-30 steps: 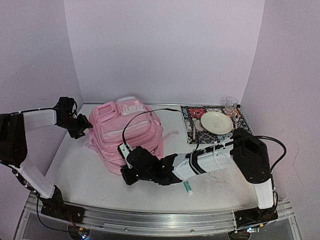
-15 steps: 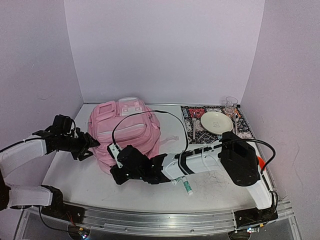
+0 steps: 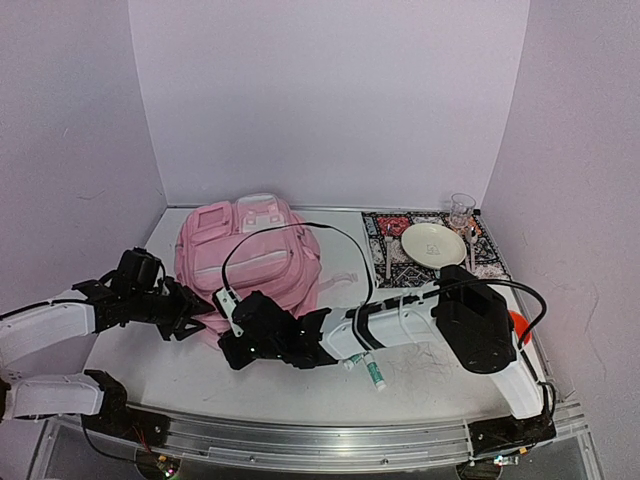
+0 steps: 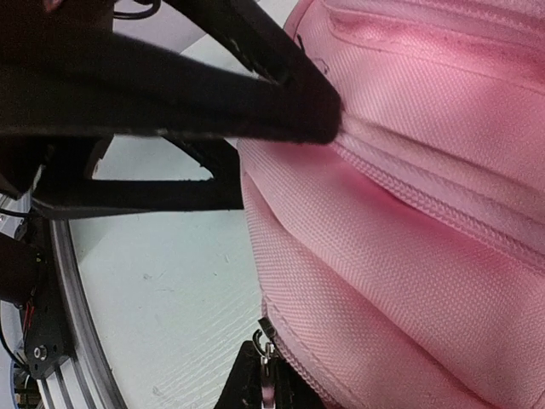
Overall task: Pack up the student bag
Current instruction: Hold the largest pocket of the student bag, then zip the student bag into the largest pocket of the bag.
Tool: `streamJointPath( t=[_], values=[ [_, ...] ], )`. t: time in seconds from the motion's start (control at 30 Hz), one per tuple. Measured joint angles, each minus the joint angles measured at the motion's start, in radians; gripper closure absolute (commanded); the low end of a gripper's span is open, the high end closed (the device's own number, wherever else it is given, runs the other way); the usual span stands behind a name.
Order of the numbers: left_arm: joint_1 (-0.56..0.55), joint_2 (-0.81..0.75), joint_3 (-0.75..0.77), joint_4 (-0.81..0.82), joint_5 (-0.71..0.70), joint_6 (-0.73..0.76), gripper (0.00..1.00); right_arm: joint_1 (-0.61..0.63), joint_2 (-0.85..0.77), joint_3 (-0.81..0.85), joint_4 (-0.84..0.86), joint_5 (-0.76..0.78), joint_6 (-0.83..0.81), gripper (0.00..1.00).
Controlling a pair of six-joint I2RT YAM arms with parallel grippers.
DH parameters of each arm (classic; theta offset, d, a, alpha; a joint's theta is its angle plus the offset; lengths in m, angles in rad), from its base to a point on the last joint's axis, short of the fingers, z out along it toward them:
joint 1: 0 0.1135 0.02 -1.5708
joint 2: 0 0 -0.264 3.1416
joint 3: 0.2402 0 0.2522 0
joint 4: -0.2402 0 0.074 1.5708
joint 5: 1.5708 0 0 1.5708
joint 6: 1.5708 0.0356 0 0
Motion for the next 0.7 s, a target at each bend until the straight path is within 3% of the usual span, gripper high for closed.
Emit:
streamJointPath(
  t=[0.17,0.2,0.47,0.7],
  values=[
    [-0.064,0.038,-0.002,0.037,-0.042,-0.033,0.97,0.0,0.0,-0.001,0.0,0.002,0.004,1.0],
    [-0.069,0.043,-0.002,0.035,-0.05,-0.034,1.0,0.0,0.0,-0.002,0.001,0.003,0.004,1.0],
    [-0.084,0.046,0.005,0.021,-0.086,-0.001,1.0,0.0,-0.066,-0.137,0.064,0.035,0.004,1.0],
    [-0.091,0.064,0.119,-0.126,-0.165,0.121,1.0,-0.029,-0.236,-0.348,0.086,0.099,0.002,1.0]
  ],
)
